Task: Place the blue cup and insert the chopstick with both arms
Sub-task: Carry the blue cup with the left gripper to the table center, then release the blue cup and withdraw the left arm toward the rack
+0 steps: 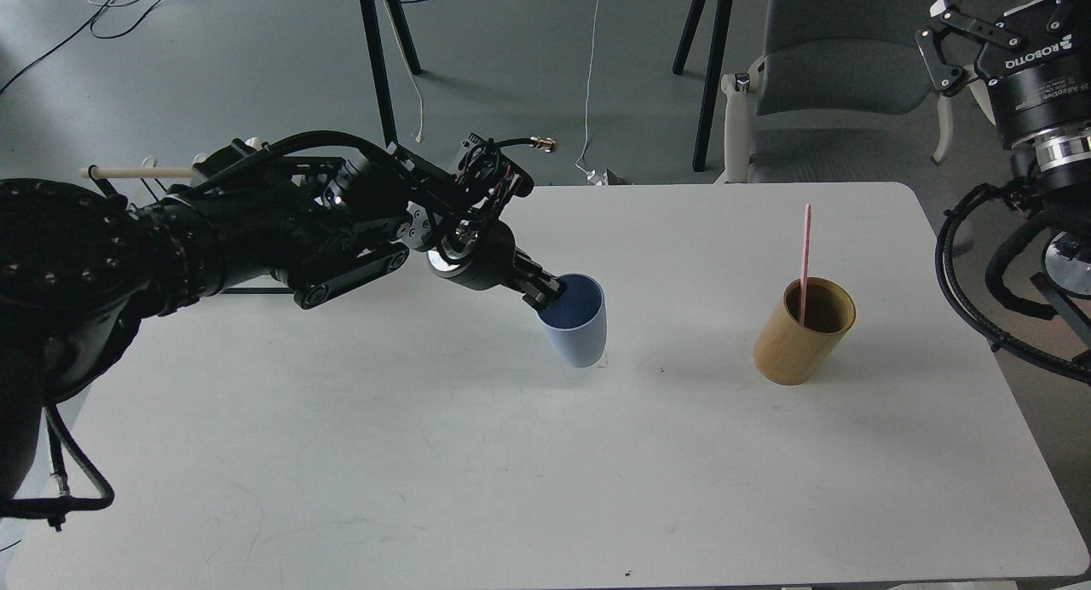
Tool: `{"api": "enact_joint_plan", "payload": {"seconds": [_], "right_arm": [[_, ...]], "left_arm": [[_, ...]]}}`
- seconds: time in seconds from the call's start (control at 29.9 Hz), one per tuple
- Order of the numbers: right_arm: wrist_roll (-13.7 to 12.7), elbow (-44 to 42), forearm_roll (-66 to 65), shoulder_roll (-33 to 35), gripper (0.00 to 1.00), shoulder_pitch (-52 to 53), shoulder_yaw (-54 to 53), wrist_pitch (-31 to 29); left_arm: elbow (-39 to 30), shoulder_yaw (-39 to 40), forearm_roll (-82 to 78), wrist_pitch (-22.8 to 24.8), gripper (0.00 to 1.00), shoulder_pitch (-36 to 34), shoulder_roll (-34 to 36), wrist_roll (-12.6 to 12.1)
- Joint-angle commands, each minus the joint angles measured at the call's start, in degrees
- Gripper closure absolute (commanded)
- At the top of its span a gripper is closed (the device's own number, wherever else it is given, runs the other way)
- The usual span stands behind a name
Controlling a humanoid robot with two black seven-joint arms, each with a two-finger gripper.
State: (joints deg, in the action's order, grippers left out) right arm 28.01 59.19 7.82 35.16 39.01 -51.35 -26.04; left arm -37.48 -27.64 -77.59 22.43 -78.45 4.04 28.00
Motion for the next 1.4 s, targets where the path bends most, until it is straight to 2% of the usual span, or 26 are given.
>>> {"api": "enact_joint_plan", "payload": {"seconds": [0.0,0.17,1.14,1.2,1.27,1.37], "right_arm": [[-0.01,-0.04,0.0,0.0,0.01,-0.07,-0.16,0.03],[-0.01,-0.66,0.0,0.0,0.01,-0.07,-0.07,-0.06],[-0.01,-0.75,-0.08,0.09,0.01,-1.48,0.11,-0.24],[-0.01,-0.66,-0.08,0.09,0.01,-1.74,0.11,-0.24],[-0.01,-0.66,-0.08,0.09,0.01,-1.74,0.02,-0.32],[-0.01,-0.66,-0.08,0.0,0.01,-1.66,0.11,-0.32]], "left_arm": [[2.58,-1.18,-0.02,-0.02,0.95,0.14,-3.15,0.0],[6.1,-3.82,-0.02,-0.89,0.95,0.66,-4.04,0.0],[6.37,-4.0,-0.02,0.25,0.87,3.74,-4.04,0.0],[6.28,-3.91,-0.02,0.25,0.83,3.83,-4.04,0.0],[6.28,-3.39,0.24,0.42,0.75,3.74,-4.04,0.0],[6.28,-2.95,1.47,0.69,0.54,3.39,-4.04,0.0]]}}
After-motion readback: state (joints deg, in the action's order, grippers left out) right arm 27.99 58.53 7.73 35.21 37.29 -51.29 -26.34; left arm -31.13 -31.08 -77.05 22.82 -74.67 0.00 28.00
